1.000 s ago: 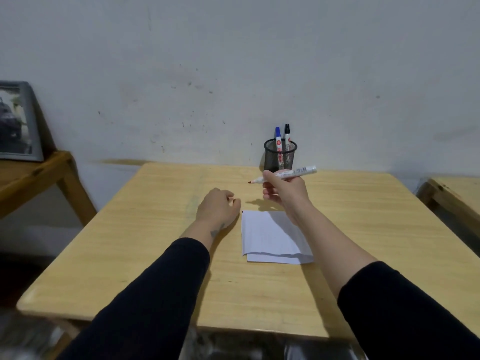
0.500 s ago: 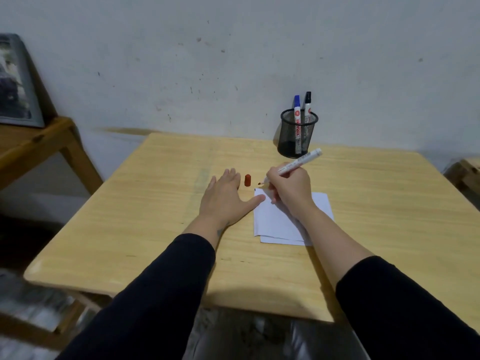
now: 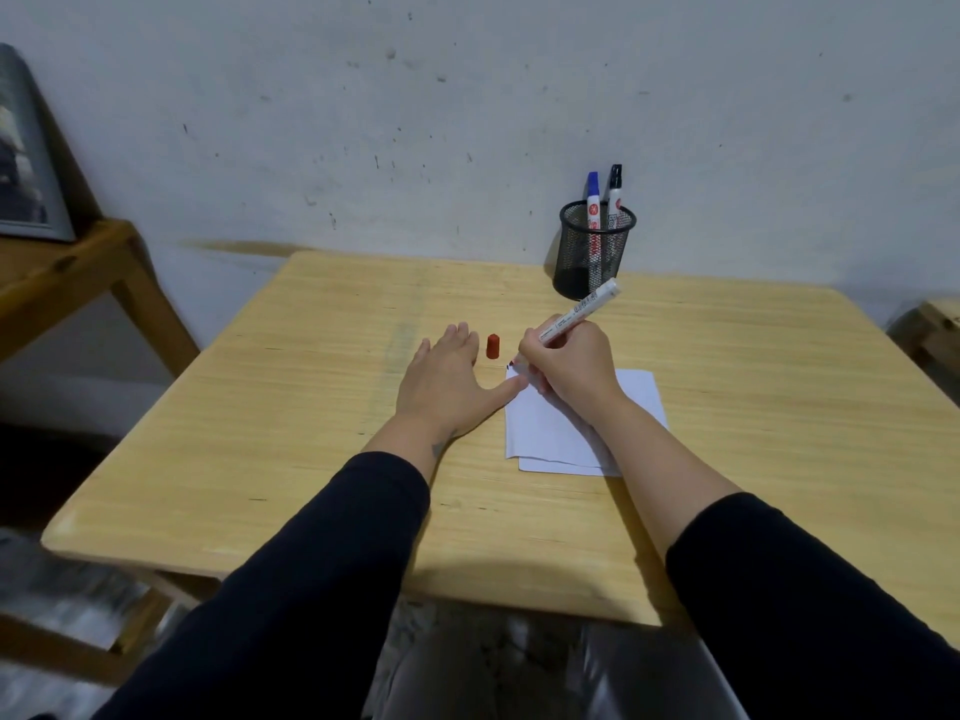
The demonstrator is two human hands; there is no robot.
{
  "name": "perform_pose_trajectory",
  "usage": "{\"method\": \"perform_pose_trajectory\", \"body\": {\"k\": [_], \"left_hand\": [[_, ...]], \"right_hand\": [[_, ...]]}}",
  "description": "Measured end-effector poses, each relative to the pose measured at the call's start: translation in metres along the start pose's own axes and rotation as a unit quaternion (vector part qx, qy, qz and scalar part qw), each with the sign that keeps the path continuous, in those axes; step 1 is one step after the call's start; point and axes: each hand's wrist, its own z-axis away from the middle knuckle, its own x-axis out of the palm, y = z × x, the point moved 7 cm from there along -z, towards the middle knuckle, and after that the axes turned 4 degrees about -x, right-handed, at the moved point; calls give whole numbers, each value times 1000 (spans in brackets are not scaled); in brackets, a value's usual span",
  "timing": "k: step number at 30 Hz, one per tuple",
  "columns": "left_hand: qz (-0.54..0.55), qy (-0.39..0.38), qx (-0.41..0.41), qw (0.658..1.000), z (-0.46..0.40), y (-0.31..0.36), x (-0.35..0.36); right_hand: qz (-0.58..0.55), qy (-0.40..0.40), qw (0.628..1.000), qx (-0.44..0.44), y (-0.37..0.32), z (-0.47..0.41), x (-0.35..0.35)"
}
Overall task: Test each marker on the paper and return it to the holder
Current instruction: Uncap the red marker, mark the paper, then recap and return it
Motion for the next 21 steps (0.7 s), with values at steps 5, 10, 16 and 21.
{"method": "perform_pose_trajectory", "body": {"k": [5,10,16,21], "left_hand": [[2,2,1,1000,0,0,-1],[10,0,-3,1000,-1,-1,0],[112,15,-13,994,-6,-2,-14],[53,50,54,996,-18,11,-34]], "right_hand": [[0,-6,1000,14,5,-4,1],[-10,32,999,25,2,-3,-6],[-208,38,974,86,-1,-7,-10],[-264,33,960,88,-6,-13,-17]]}}
